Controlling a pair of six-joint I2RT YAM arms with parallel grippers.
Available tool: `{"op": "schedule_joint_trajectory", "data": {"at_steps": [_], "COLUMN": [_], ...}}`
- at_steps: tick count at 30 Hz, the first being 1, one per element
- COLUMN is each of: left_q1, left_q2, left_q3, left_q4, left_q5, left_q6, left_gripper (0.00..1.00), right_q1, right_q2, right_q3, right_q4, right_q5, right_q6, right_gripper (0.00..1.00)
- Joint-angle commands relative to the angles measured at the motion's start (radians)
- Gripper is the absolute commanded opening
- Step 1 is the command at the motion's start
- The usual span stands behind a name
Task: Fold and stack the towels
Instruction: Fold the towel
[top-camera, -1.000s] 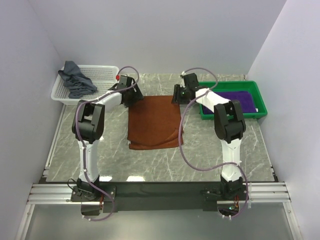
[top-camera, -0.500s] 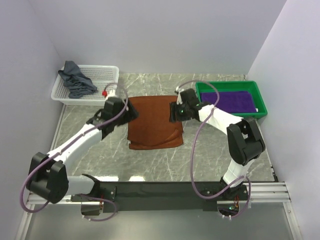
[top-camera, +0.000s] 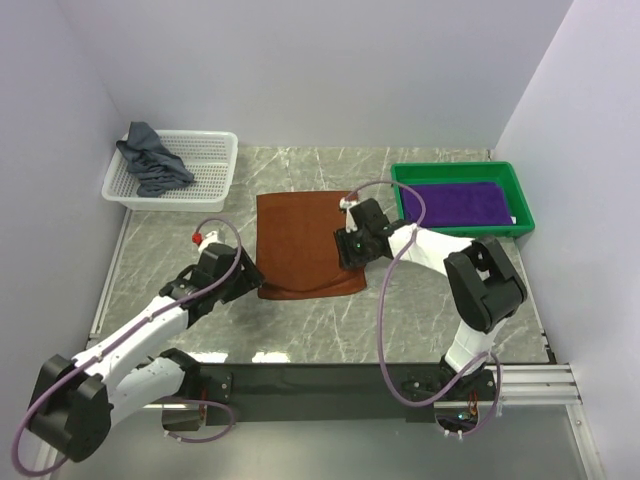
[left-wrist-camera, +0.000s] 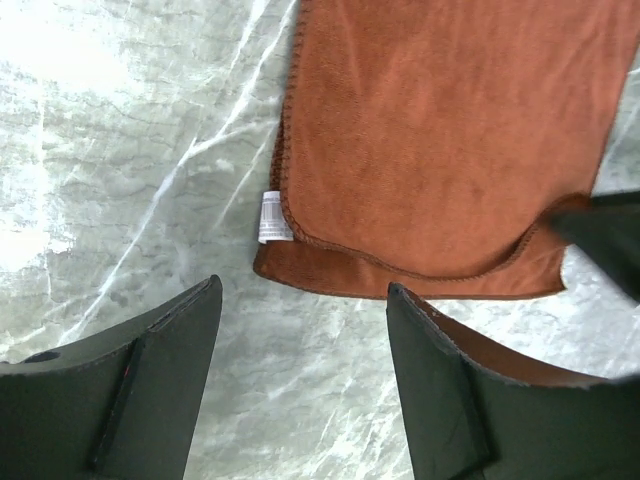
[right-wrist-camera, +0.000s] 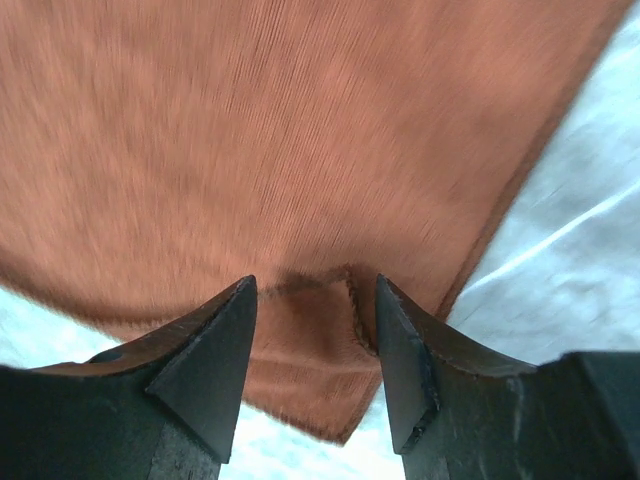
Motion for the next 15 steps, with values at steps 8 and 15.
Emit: {"op": "schedule_joint_trajectory", "data": {"at_steps": [8,15], "left_q1": [-0.005,-0.005], "left_q2": [-0.038,-0.035], "left_q3": [-0.035,-0.027], "left_q4": [0.003,0.003], "left_q5": [0.022,0.027], "left_q6": [-0.043,-0.049], "left_gripper": [0.72,0.72], "right_q1": [0.035,0.032], "right_q2": [-0.234,-0.266], "right_q3": [-0.171,-0.229], "right_q4": [0.082,0.046], "right_q5": [0.000,-0.067], "right_q6": [-0.009,0.087], "right_gripper": [0.52,0.52]}}
